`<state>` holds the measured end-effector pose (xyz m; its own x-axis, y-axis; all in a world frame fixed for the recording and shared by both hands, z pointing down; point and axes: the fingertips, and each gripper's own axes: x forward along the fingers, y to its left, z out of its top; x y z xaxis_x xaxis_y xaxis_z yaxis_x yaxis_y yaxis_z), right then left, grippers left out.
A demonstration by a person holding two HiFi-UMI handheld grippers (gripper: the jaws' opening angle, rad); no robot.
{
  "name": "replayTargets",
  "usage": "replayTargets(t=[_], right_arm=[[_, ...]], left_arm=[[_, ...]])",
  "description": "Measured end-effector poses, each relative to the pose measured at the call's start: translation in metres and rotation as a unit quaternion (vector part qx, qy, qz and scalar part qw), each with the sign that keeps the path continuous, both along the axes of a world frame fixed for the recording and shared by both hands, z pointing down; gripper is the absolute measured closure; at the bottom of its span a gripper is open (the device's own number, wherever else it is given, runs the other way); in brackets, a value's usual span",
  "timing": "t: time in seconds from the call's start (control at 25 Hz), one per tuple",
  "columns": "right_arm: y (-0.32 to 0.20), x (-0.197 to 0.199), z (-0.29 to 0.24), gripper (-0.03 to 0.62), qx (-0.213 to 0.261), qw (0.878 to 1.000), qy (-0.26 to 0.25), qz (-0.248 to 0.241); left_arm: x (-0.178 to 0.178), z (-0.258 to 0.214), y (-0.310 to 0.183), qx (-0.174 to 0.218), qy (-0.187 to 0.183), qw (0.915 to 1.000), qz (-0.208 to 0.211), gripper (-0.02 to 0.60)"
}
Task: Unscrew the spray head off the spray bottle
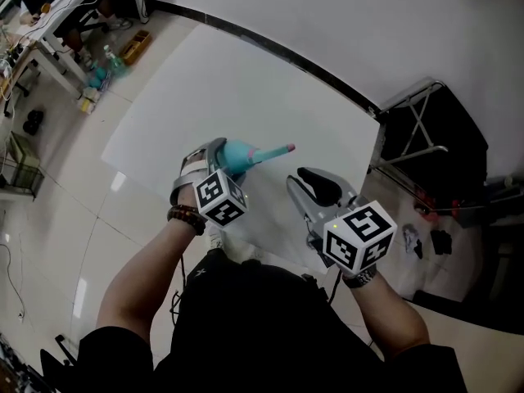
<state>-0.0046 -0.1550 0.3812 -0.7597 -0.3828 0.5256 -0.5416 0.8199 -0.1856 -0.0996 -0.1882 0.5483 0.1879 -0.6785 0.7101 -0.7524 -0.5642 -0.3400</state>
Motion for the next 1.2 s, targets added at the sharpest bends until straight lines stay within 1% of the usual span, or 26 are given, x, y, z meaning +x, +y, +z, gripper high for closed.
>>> replayTargets(t=[0.12, 0.16, 0.2, 0.28, 0.4, 0.44, 0.52, 0.6, 0.68, 0.8, 0.92, 1.08, 1.16, 1.2], right_arm=[[0.008, 0.009, -0.009, 0.483, -0.019, 1.0, -0.015, -0.013], [0.012, 0.011, -0.013, 0.467, -0.016, 0.999, -0.014, -0.023], [0.015, 0.013, -0.017, 0.453, -0.004, 0.999, -0.009, -0.037], [0.02, 0.015, -0.029, 0.435, 0.039, 0.997, 0.005, -0.069], [0.025, 0.012, -0.05, 0.424, 0.109, 0.986, 0.027, -0.124], [0.028, 0.01, -0.055, 0.422, 0.131, 0.98, 0.038, -0.147], [0.039, 0.004, -0.06, 0.422, 0.167, 0.964, 0.063, -0.199], [0.05, -0.001, -0.059, 0.422, 0.191, 0.946, 0.091, -0.247], [0.061, -0.006, -0.056, 0.421, 0.206, 0.927, 0.121, -0.289], [0.074, -0.008, -0.043, 0.421, 0.22, 0.9, 0.151, -0.343], [0.08, -0.007, -0.022, 0.421, 0.224, 0.878, 0.179, -0.384], [0.089, -0.009, -0.004, 0.421, 0.212, 0.857, 0.204, -0.422], [0.094, -0.005, 0.003, 0.421, 0.203, 0.851, 0.211, -0.435], [0.095, -0.003, 0.006, 0.421, 0.197, 0.85, 0.212, -0.439]], left_arm=[[-0.001, -0.009, 0.011, 0.008, -0.026, 0.9996, -0.001, 0.163], [-0.001, -0.013, 0.014, 0.01, -0.032, 0.9994, -0.002, 0.163], [0.0, -0.016, 0.016, 0.011, -0.037, 0.9993, 0.0, 0.163], [0.002, -0.021, 0.022, 0.01, -0.044, 0.999, 0.007, 0.163], [0.005, -0.026, 0.033, 0.0, -0.052, 0.9983, 0.025, 0.163], [0.007, -0.027, 0.038, -0.006, -0.055, 0.998, 0.032, 0.163], [0.012, -0.027, 0.048, -0.022, -0.06, 0.9968, 0.048, 0.163], [0.017, -0.026, 0.059, -0.044, -0.067, 0.9945, 0.068, 0.163], [0.021, -0.027, 0.069, -0.064, -0.07, 0.9918, 0.086, 0.163], [0.029, -0.032, 0.081, -0.089, -0.072, 0.9875, 0.108, 0.163], [0.039, -0.035, 0.092, -0.117, -0.075, 0.9802, 0.141, 0.163], [0.047, -0.04, 0.108, -0.15, -0.077, 0.9692, 0.18, 0.163], [0.051, -0.042, 0.114, -0.164, -0.073, 0.965, 0.191, 0.163], [0.053, -0.043, 0.117, -0.17, -0.074, 0.9629, 0.197, 0.163]])
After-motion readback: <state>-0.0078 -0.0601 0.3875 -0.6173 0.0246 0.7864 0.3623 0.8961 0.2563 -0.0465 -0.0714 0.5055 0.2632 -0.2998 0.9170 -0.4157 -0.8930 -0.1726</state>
